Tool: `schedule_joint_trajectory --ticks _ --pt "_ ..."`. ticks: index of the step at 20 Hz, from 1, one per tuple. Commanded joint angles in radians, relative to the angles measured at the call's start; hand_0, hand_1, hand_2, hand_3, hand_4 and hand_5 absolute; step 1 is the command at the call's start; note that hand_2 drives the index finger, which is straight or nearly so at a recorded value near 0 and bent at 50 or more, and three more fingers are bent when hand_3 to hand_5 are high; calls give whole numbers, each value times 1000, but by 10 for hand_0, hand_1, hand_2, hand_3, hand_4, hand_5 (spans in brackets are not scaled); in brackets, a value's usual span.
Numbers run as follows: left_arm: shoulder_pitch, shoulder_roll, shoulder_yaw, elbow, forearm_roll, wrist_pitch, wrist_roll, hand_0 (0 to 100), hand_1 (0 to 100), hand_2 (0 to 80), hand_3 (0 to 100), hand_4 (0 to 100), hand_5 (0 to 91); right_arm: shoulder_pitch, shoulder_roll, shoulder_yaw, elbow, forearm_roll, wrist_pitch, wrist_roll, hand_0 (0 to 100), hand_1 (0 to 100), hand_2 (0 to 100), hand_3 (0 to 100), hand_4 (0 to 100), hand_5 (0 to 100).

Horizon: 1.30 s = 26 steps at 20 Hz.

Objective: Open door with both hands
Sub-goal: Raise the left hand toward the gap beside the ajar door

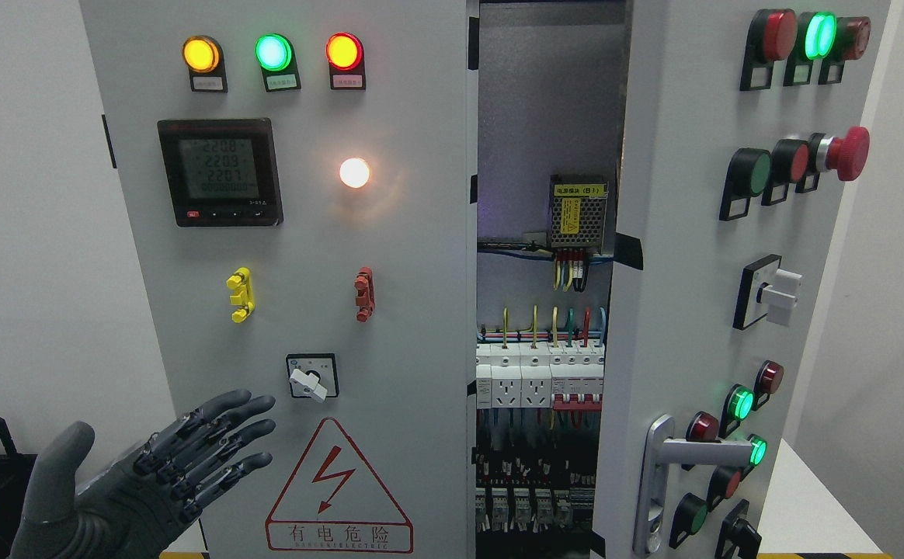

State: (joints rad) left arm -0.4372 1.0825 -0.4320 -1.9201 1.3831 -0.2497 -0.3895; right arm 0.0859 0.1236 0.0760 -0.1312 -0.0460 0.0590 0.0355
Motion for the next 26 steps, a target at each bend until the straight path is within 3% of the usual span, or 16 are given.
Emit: schedule_joint_trajectory --ticks 1,5,8,11,13,20,24,26 --pt "-208 103 -212 -16 108 44 0 0 0 0 0 43 0 0 -1 -1 1 0 1 0 0 0 0 0 0 0" --pt "-406 105 -341 -13 220 168 1 0 0 0 0 43 0 0 1 1 1 0 1 0 0 0 0 0 0 0" --pt "-504 91 -404 -11 232 181 1 0 0 0 0 43 0 0 1 1 1 0 1 0 0 0 0 0 0 0" --pt "-673 92 -536 0 278 196 1 0 0 0 0 43 0 0 1 -1 1 0 1 0 0 0 0 0 0 0" --pt "-704 91 -551 4 307 199 3 0 0 0 0 43 0 0 1 1 -1 0 1 0 0 0 0 0 0 0" --pt "-744 68 -565 6 307 285 4 0 0 0 0 43 0 0 -1 1 -1 0 1 0 0 0 0 0 0 0" --pt "-866 40 -700 52 321 299 3 0 0 0 0 43 0 0 -1 1 -1 0 1 0 0 0 0 0 0 0" --pt "-905 28 -732 62 356 303 0 0 0 0 0 43 0 0 1 1 -1 0 1 0 0 0 0 0 0 0"
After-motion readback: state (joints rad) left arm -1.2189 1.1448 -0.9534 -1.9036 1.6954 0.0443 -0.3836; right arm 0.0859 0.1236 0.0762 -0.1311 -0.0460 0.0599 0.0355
